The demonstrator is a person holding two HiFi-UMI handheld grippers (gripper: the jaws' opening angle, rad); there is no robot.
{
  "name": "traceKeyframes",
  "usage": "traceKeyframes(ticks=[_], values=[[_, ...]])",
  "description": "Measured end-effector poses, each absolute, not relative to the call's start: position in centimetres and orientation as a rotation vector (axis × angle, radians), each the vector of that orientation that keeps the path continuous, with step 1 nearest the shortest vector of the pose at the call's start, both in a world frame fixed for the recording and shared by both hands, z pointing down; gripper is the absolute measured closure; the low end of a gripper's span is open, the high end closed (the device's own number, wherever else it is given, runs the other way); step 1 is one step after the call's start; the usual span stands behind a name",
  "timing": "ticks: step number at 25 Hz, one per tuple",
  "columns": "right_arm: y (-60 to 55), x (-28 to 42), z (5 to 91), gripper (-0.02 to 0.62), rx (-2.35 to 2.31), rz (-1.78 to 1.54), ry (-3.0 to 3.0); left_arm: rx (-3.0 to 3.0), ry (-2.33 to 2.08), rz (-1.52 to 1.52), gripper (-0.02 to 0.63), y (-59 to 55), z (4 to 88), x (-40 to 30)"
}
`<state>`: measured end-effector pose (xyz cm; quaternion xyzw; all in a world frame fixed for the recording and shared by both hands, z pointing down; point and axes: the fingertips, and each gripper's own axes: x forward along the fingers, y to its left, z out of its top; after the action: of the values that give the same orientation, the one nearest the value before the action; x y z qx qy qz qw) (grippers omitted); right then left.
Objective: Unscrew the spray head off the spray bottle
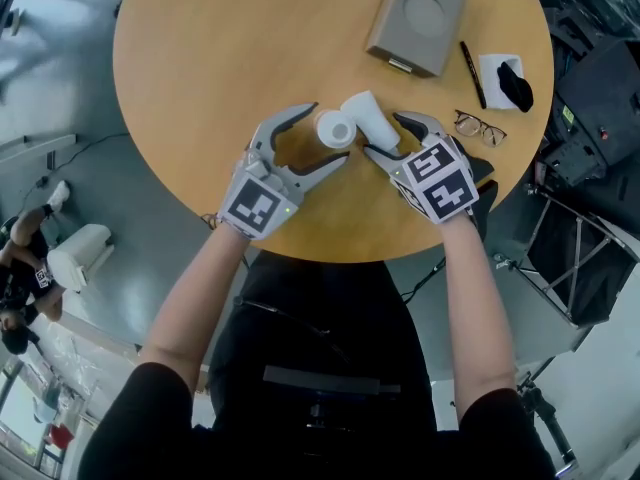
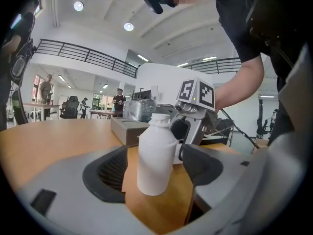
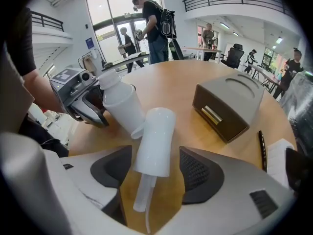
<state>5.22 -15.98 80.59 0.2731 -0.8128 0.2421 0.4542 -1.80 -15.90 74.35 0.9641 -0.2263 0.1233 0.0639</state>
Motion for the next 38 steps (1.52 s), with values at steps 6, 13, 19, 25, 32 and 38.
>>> traceKeyframes(ticks=[6, 13, 19, 25, 32, 38], values=[[-16.0, 4.4, 76.2, 0.275, 0.674, 0.551, -2.057, 2.903, -0.693, 0.422, 0.242, -15.2, 70.5, -3.0], [-14.9, 1.8, 67.4, 0.275, 0.752, 0.598, -2.284, 2.888, -0.659, 0.395, 0.256, -13.4, 62.9, -4.0], [-12.4, 0.2, 57.4, 0.308, 0.835, 0.661, -2.487, 2.839, -0.627, 0.346, 0.267, -11.5, 54.7, -5.9], [-9.4, -1.7, 46.9, 0.361, 0.838, 0.518, -2.717, 2.838, -0.602, 0.267, 0.3, -10.0, 46.7, -7.6], [-5.7, -4.8, 38.4, 0.374, 0.663, 0.444, -2.965, 2.868, -0.545, 0.106, 0.439, -7.4, 39.0, -7.9], [-4.2, -3.8, 32.7, 0.472, 0.717, 0.256, -3.034, 2.875, -0.582, 0.108, 0.504, -5.3, 35.0, -6.6]])
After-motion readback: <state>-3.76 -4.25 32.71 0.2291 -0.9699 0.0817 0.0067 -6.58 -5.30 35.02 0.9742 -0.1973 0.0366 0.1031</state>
